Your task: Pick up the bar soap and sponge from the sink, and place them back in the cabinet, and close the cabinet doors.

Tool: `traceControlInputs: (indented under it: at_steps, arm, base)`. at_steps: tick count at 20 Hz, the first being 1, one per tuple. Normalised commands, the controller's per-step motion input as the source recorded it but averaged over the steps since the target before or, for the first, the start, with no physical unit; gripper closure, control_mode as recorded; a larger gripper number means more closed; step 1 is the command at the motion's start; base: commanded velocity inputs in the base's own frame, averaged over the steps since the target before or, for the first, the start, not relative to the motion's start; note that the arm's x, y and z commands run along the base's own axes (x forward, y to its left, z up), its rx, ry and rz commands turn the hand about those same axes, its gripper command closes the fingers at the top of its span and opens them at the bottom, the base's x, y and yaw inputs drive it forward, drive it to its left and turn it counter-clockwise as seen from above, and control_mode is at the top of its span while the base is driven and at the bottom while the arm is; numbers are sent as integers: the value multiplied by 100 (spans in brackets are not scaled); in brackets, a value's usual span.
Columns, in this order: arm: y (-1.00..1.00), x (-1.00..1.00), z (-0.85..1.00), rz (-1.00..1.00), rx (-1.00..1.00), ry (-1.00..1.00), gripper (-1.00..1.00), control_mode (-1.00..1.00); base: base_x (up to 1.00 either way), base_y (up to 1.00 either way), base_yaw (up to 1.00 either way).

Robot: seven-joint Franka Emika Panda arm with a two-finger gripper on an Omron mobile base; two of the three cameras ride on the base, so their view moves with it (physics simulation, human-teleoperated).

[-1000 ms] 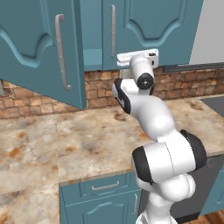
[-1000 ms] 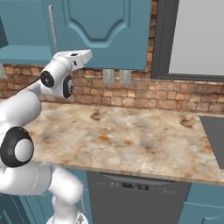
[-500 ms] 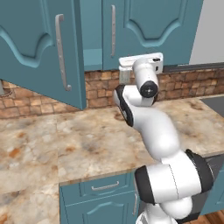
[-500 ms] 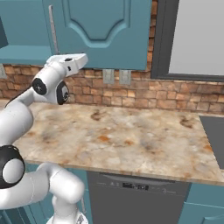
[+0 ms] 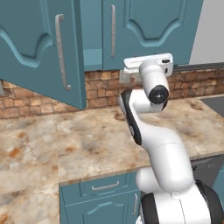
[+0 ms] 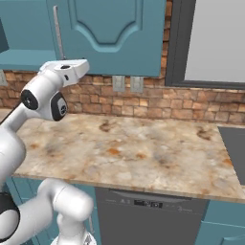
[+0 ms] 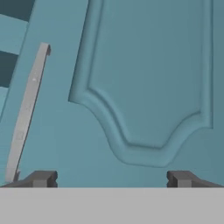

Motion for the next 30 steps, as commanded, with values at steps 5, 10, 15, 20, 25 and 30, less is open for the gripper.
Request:
traceControlInputs:
  at_steps: [5,10,15,20,25,30]
  arm:
    - [2,-73,23,0,3,11,-100,-100]
    - [6,-75,20,0,5,15,-100,-100]
    - [7,-79,10,0,4,13,-100,-100]
    - [18,-92,0,0,1,1,-100,-100]
    - [22,-78,0,1,0,0,-100,-100]
    - [50,-57,-2,1,0,0,-100,-100]
  base:
    - [0,0,0]
    - [0,0,0]
    - [0,0,0]
    - [0,0,0]
    - [0,0,0]
    - [0,0,0]
